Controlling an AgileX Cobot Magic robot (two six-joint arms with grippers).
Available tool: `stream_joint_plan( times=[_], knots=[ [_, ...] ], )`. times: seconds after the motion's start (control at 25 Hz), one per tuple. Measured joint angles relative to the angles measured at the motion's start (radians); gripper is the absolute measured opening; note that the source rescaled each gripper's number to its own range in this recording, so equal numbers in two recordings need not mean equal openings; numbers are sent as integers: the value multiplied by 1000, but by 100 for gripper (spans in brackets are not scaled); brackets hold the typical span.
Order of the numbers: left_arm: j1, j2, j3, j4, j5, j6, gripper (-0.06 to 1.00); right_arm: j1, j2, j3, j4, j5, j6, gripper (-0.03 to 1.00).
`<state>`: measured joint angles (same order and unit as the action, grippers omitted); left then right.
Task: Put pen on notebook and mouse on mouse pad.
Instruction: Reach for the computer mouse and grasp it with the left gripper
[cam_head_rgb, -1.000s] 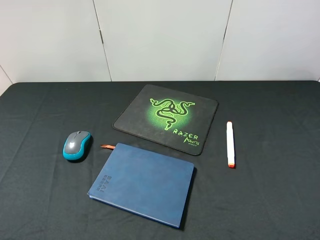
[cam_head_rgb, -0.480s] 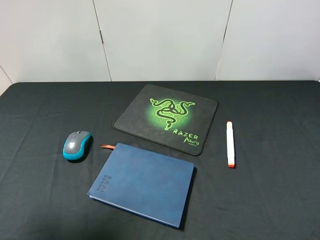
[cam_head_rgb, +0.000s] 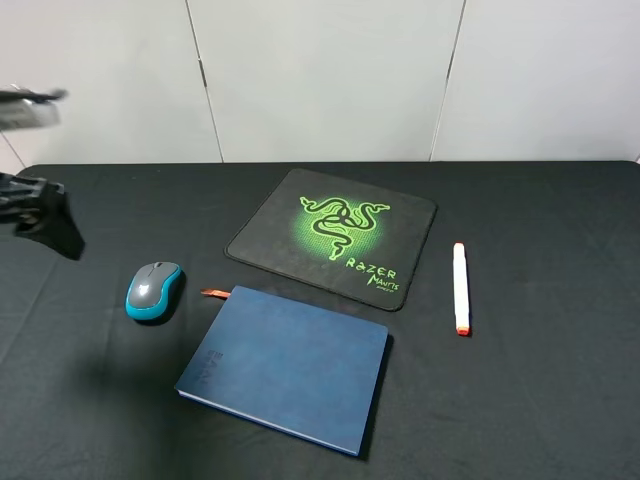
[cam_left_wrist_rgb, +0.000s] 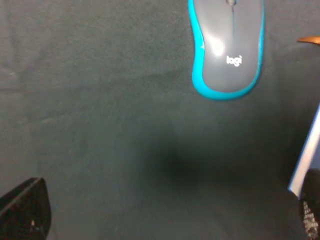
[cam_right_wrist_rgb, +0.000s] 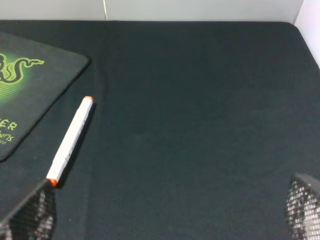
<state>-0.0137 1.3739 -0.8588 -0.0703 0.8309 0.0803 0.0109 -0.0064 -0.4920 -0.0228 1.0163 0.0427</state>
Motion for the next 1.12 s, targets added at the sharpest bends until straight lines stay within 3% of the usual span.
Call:
stream_joint_plan(
  times=[0.52,1.12],
  knots=[
    [-199,333,-22,47,-211,-111,98,0,0,0,1,1,0,100],
    [-210,524,-140,47,-262,-138,92,0,0,0,1,1,0,100]
  ],
)
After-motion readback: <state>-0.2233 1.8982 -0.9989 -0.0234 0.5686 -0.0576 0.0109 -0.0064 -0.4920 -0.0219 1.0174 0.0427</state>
